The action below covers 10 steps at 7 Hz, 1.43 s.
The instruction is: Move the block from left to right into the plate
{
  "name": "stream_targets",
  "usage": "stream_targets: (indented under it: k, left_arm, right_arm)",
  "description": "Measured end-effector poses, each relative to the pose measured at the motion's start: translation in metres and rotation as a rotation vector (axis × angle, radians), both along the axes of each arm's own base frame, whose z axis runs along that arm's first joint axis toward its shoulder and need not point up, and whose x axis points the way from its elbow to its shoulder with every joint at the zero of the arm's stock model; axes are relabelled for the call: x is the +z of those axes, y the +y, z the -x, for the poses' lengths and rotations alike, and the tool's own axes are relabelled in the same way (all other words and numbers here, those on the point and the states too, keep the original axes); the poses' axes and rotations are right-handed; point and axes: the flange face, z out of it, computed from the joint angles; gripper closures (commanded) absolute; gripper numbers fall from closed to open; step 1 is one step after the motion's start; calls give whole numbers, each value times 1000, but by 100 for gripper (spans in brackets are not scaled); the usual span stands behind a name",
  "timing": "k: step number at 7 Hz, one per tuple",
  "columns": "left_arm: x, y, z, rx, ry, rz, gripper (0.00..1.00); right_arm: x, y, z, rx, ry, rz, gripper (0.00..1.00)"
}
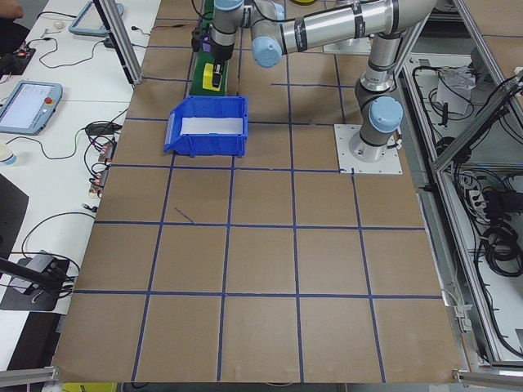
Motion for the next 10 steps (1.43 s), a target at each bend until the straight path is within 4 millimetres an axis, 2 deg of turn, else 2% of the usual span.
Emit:
stream_targets:
  k: [1,2,3,4,5,6,7,8,9,10]
  left_arm:
    - [2,1,27,-12,13,7,81]
    - [-17,-12,42,-19,19,1,81]
    - [-48,-35,49,-20,25,13,81]
    - [-87,-59,55,-26,52,33,74]
    - [-118,-74,60,-35,88,38,38]
    - [-139,-81,62,-39,106,30,4]
    - [-150,-81,63,-40,110,18,0]
    - [-156,-80,63,-39,109,7,0]
    - [-154,-77,62,-34,105,2,0]
    - [-138,-71,58,-22,80,-11,0]
  right_arm:
    - [-3,1,-1,2,-10,0,0]
    - [-9,2,-2,8,-15,-5,0]
    - [-12,2,-3,8,-19,-3,0]
    - [-14,0,-2,3,-20,1,0]
    - [-18,-4,-1,-3,-24,-3,0]
    - [-25,-8,0,-12,-36,-10,0]
    - [-31,-11,-1,-19,-62,-14,0]
    - [-36,-14,-2,-23,-87,-11,0]
    - [-41,-16,-2,-24,-96,-5,0]
    - [-45,-18,-2,-24,-100,-2,0]
